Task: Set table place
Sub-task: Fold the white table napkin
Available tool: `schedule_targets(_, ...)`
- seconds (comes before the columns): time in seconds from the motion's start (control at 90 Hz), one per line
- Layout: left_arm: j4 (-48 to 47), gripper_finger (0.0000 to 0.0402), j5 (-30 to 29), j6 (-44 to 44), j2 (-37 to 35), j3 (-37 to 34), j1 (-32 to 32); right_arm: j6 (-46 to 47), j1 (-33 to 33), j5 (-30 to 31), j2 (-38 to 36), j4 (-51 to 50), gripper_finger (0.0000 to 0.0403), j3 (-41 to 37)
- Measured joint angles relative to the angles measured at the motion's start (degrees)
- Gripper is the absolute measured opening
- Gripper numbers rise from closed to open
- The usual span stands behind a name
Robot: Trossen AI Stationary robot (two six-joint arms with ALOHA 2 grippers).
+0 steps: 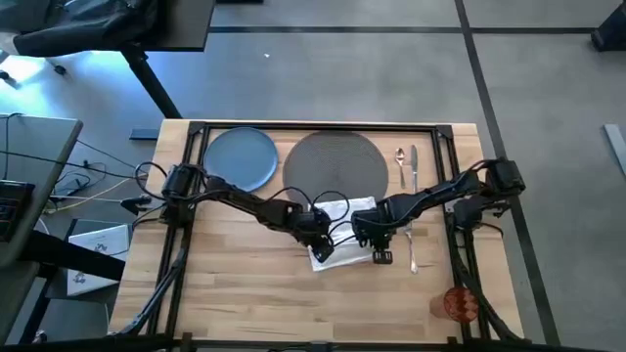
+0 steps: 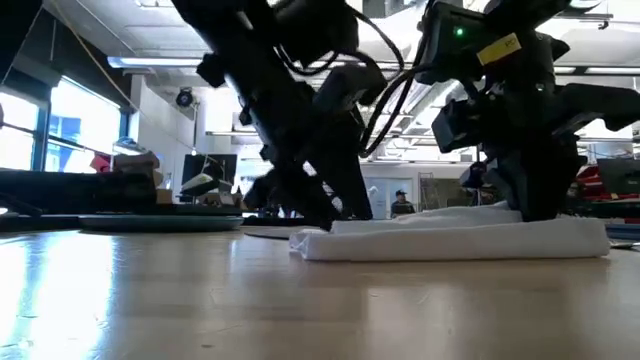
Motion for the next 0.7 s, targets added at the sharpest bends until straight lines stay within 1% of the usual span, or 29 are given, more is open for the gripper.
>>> schedule_targets(0.089, 1.17, 0.0143, 2.63, 0.31, 0.38, 0.02, -0.95, -0.02, 0.0, 0.02, 0.0, 0.21, 0.0, 0.0)
schedule_targets(0.222, 0.99, 0.0115, 1.5, 1.31, 0.26, 0.02, -2.56, 0.0, 0.0, 0.07, 0.0, 0.97, 0.0, 0.0)
schedule_targets(0.311, 0.74, 0.0084, 0.58, 2.94, 0.22, 0.26, -3.52, 0.12, 0.0, 0.52, 0.0, 1.81, 0.0, 0.0)
schedule_targets(0.478, 0.75, 0.0012, -1.09, 4.39, 0.08, 0.26, -4.81, 0.49, 0.0, 0.74, 0.0, 2.26, 0.0, 0.04)
schedule_targets(0.589, 0.27, 0.0006, -2.56, 4.35, -1.73, 0.26, -5.36, 2.45, -0.01, 0.69, -0.29, 0.76, 0.0, 1.1)
schedule_targets(0.7, -2.41, 0.0002, -6.61, 4.17, -5.26, 0.26, -6.04, 4.06, -0.02, -1.5, -1.77, -0.68, 0.0, 2.92)
